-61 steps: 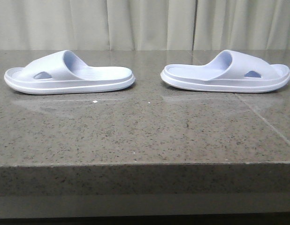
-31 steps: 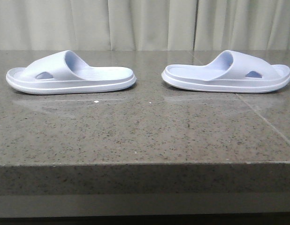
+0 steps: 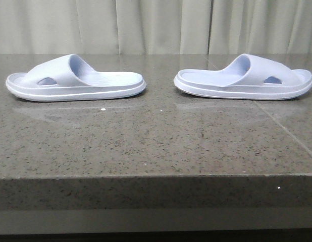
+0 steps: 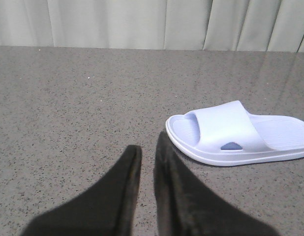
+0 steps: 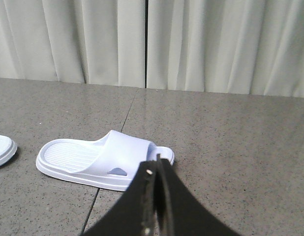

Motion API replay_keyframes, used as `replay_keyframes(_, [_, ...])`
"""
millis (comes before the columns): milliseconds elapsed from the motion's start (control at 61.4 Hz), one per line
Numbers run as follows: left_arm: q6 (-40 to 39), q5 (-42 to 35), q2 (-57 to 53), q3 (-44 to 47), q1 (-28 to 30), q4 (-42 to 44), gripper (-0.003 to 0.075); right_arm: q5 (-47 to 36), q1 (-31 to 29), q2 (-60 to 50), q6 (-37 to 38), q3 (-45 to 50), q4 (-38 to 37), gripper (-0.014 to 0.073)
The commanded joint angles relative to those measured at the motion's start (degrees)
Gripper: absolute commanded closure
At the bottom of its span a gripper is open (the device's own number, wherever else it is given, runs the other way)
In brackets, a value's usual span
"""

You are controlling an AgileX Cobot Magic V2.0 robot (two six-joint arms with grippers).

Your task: Insert blue slippers together front up

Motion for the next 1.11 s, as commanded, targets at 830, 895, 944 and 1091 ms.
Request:
replay_keyframes(830, [-0.55,-7.78,7.91,-5.32,-0.04,-1.16,0.0104,-4.39,-0.35,1.13,-0.34,-2.07,-0.47,-0.0048])
replay_keyframes(895, [-0.55,-7.78,12.96,-8.54,-0.04,-0.37,0.0104,-4.34,-0.35,1.13,-0.34,-2.07,-0.47,-0.0048])
replay_keyframes(944, [-0.55,-7.69,17.07,-11.27,-0.04,-0.37,0.0104,-4.27,-0.35,1.13,-0.34,-2.07,-0.47,-0.0048])
replay_keyframes(1091, [-0.55,-5.77,29.97,-19.86,-0.04,-2.19,0.0104,-3.87,-0.35,1.13,-0.34,-2.07,-0.47,-0.0048])
